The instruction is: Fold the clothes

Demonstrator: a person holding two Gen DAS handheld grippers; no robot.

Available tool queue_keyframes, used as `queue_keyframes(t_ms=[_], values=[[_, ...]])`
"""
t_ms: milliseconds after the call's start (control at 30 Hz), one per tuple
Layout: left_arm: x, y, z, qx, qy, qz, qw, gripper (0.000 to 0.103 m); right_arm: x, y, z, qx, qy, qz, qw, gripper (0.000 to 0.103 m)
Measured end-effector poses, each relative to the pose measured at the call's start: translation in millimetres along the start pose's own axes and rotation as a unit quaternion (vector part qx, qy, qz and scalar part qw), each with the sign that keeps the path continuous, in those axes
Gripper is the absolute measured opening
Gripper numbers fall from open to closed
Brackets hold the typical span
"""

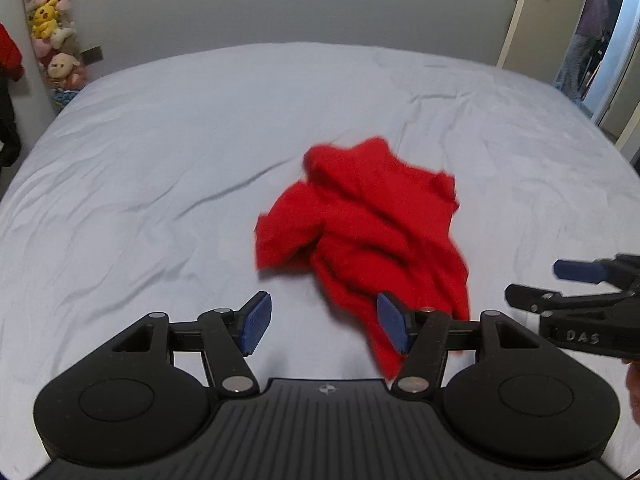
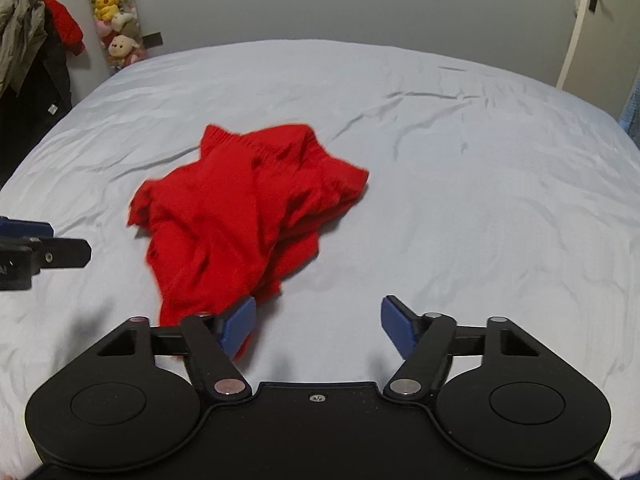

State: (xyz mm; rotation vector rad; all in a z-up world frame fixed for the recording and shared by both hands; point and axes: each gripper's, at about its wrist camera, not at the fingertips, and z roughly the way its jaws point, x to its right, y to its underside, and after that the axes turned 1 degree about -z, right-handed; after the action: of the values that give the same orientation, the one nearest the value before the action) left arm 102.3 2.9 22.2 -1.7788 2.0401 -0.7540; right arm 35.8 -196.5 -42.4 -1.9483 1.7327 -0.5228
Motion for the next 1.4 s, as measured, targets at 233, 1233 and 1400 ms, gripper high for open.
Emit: queue_keyframes(t_ms=[233,1233,1400], values=[[-11,-51,43,-0.004,0.022,-0.043,0.9988,0.064,24,-38,29,0.003,-0.008,0.023,1.0,0.057],[-71,-36,84,-0.01,0.057,-0.092,0.9941,0.067,74,-62,83,0.001,0.02,0.089,0.996,0.006],[-61,-21,77,-0.025,0.062,-0.079,0.9946,0.067,115,-26,50,-0.017,0.1,0.074,0.992,0.006]])
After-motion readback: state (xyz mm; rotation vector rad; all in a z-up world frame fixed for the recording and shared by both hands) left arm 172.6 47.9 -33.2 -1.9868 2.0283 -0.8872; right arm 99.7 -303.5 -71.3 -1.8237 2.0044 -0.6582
